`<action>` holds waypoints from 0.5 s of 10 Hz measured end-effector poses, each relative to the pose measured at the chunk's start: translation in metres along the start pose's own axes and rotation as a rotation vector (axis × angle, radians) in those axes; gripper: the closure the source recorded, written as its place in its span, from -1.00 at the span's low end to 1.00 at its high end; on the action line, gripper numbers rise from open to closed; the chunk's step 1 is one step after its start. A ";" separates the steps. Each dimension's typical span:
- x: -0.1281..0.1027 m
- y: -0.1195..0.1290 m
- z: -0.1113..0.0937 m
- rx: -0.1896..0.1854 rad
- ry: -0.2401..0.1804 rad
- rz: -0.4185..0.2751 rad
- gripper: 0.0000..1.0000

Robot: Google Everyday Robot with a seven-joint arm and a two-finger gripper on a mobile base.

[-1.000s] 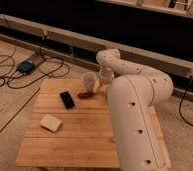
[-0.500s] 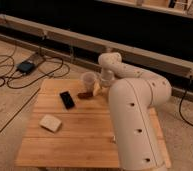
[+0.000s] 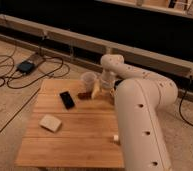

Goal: Push the ceramic bowl across the table

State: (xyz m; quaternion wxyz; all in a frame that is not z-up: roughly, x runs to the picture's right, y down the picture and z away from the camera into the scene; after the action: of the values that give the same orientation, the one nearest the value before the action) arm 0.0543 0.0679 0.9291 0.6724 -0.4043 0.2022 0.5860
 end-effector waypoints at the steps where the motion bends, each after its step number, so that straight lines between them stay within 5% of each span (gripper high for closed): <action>1: 0.004 0.003 0.001 -0.019 0.008 0.001 -0.60; 5: 0.022 0.016 0.008 -0.067 0.020 -0.017 -0.60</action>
State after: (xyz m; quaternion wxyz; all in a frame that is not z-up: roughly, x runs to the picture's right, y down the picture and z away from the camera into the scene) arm 0.0428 0.0877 0.9122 0.6616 -0.4340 0.1857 0.5826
